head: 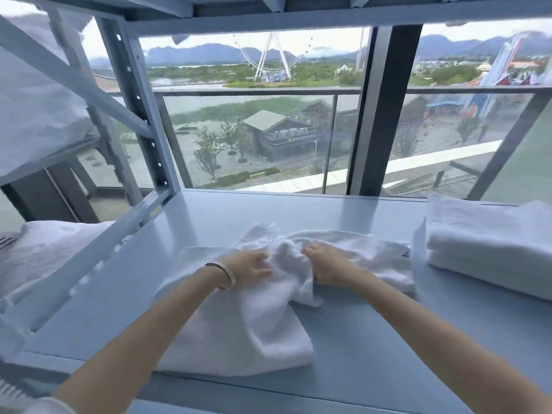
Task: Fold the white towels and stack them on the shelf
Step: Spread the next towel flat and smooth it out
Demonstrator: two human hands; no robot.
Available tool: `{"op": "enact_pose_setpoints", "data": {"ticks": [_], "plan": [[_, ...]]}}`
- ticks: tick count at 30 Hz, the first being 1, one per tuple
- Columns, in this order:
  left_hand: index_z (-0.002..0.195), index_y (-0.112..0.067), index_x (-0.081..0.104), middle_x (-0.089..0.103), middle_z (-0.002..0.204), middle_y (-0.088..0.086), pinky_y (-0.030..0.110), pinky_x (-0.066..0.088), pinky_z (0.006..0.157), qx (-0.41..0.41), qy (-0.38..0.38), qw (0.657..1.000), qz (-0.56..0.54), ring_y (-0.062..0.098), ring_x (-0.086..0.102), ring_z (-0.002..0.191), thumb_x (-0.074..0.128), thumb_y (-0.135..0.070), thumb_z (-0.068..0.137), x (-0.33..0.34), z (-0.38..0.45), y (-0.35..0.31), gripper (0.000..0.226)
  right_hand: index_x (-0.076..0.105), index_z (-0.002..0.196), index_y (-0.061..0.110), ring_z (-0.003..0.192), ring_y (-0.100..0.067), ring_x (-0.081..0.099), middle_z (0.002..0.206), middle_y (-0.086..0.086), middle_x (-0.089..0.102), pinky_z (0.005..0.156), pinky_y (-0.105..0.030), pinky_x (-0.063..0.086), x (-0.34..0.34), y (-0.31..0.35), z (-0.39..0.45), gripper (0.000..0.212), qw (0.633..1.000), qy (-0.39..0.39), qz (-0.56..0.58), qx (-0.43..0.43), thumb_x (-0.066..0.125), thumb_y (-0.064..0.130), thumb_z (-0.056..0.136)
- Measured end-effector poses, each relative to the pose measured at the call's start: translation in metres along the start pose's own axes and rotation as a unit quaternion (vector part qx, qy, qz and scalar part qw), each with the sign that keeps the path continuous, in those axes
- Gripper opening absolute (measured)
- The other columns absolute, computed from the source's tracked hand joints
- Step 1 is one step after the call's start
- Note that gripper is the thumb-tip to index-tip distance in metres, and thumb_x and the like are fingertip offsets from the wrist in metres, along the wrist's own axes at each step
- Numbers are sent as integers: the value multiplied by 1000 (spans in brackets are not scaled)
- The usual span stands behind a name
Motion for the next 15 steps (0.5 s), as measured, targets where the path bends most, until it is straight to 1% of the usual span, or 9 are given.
{"op": "enact_pose_setpoints", "data": {"ticks": [2, 3, 5, 7, 9, 10, 12, 14, 15], "plan": [[125, -17, 55, 57, 126, 4, 28, 37, 92, -9, 29, 996, -80, 22, 53, 115, 40, -47, 95, 11, -2, 12, 46, 55, 94, 10, 98, -31, 57, 102, -10, 55, 80, -42, 47, 7, 4, -1, 13, 1000, -6, -20, -20, 55, 13, 81], [125, -16, 55, 57, 126, 5, 28, 36, 93, -24, 30, 993, -116, 23, 52, 116, 34, -49, 96, 12, -2, 22, 48, 54, 85, 12, 93, -30, 58, 97, -9, 56, 76, -39, 47, 7, 4, -3, 6, 1000, -1, -19, -23, 55, 10, 79], [132, -22, 48, 46, 138, 2, 32, 28, 102, -56, 36, 991, -117, 23, 40, 129, 26, -46, 100, 14, -1, 45, 46, 56, 78, 15, 91, -26, 58, 95, -5, 61, 69, -30, 43, 2, -2, -9, 9, 1000, 14, -21, -12, 54, 7, 74], [141, -39, 32, 23, 153, -8, 47, 12, 111, -89, 59, 994, -18, 22, 13, 143, 23, -50, 99, 18, -1, 69, 45, 63, 86, 17, 96, -21, 57, 101, 0, 64, 67, -26, 39, -6, -15, -13, 21, 999, 21, -35, 25, 52, 6, 72], [143, -49, 16, 4, 157, -14, 59, 3, 110, -124, 79, 987, 70, 24, -4, 145, 24, -56, 95, 21, -3, 87, 49, 65, 94, 19, 101, -20, 57, 105, 1, 65, 72, -26, 43, -12, -29, -15, 28, 996, 26, -44, 72, 51, 7, 73], [143, -51, 12, -1, 157, -14, 62, 2, 109, -134, 72, 984, 95, 25, -6, 145, 24, -58, 94, 21, -4, 92, 50, 65, 95, 19, 102, -20, 58, 107, 1, 65, 75, -27, 46, -13, -35, -15, 28, 994, 30, -38, 93, 50, 7, 74], [144, -47, 12, -3, 158, -10, 64, 0, 108, -136, 44, 980, 136, 27, -8, 145, 24, -56, 95, 16, -6, 89, 51, 66, 98, 17, 104, -21, 58, 110, 0, 65, 84, -30, 48, -15, -37, -12, 25, 993, 30, -20, 114, 50, 11, 79], [147, -37, 16, -1, 158, -6, 65, -1, 108, -111, 5, 978, 176, 28, -9, 144, 24, -50, 97, 9, -7, 71, 52, 66, 100, 17, 108, -21, 57, 113, -1, 65, 89, -34, 47, -18, -28, -9, 22, 994, -3, 3, 113, 50, 17, 86], [147, -33, 18, 3, 158, -6, 63, 0, 109, -92, -14, 982, 163, 28, -7, 145, 24, -50, 97, 7, -7, 59, 53, 65, 101, 15, 108, -23, 57, 112, -3, 65, 89, -35, 46, -19, -20, -8, 21, 994, -20, 16, 108, 49, 20, 89]]}}
Point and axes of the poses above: each hand's wrist, its own z-axis towards the middle knuckle, its own x-axis out of the palm, y = z × x, the point moved 7 cm from there along z, towards the middle knuckle
